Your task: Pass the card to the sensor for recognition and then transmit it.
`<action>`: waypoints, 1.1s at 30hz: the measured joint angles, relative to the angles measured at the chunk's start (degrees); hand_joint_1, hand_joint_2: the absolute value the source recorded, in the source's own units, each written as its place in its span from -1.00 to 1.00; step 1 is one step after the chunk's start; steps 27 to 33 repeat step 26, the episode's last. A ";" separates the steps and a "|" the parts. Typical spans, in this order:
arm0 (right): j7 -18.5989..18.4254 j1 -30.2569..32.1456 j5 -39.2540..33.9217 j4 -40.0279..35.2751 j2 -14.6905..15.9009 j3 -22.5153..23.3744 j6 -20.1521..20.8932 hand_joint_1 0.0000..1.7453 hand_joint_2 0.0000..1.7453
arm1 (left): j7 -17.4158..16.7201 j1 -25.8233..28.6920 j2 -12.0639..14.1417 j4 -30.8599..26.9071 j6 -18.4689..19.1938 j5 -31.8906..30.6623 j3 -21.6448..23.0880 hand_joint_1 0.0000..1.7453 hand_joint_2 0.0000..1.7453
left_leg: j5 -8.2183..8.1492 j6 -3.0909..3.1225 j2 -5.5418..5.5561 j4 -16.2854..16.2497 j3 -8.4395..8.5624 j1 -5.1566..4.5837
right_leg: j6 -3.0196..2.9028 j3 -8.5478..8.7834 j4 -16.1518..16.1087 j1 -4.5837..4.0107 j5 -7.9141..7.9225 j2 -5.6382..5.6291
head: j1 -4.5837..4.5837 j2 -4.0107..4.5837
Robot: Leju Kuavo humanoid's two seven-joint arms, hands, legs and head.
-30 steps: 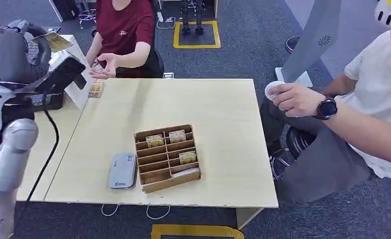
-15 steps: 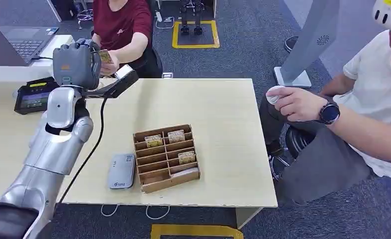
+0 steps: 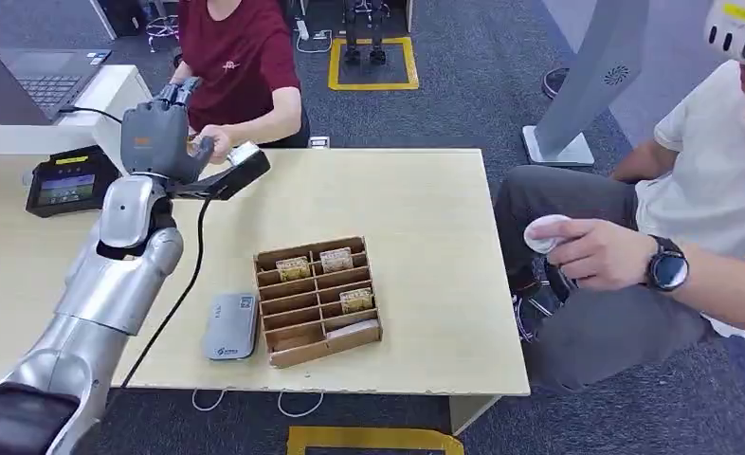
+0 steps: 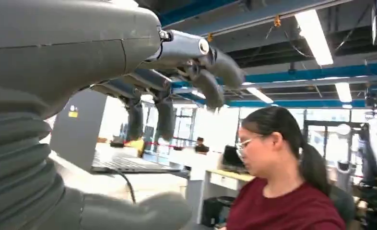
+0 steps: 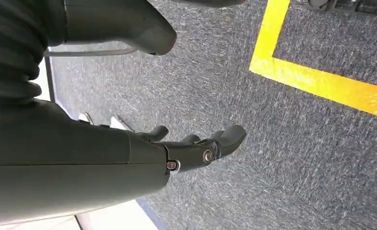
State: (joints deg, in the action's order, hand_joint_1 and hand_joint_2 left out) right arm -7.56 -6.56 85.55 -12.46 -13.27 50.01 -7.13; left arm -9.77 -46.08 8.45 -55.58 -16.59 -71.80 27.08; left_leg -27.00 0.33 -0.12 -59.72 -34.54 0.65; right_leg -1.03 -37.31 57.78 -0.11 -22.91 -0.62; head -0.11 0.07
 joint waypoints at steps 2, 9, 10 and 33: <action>0.09 0.01 0.00 0.00 0.00 0.00 0.00 -1.00 1.00 | 0.04 -0.04 0.89 0.05 0.00 0.18 0.00 -1.00 1.00 | 0.00 0.00 0.00 0.00 0.01 0.00 | 0.00 -0.01 0.00 0.00 0.00 0.00 | -0.02 0.00; 0.22 0.03 0.00 0.00 0.00 0.00 0.00 -1.00 1.00 | 0.63 -0.03 2.52 0.15 0.02 0.33 -0.02 -1.00 1.00 | 0.03 -0.02 0.03 0.00 0.00 0.01 | 0.00 0.00 0.00 0.00 0.00 0.05 | 0.00 0.00; 0.24 0.02 0.00 0.00 0.00 0.02 0.00 -1.00 1.00 | 0.63 -0.03 2.54 0.20 0.02 0.33 -0.02 -1.00 1.00 | 0.03 -0.02 0.02 0.00 0.00 0.01 | 0.00 0.00 0.00 0.00 0.01 0.04 | 0.00 0.00; 3.37 1.80 -5.99 -0.02 0.04 1.68 -0.42 -1.00 1.00 | 18.83 34.33 14.65 -11.50 -21.21 29.57 -34.02 -1.00 1.00 | -0.63 -0.44 -1.55 0.33 0.84 0.08 | -0.34 0.09 0.05 -0.06 -0.49 -1.65 | -0.20 0.00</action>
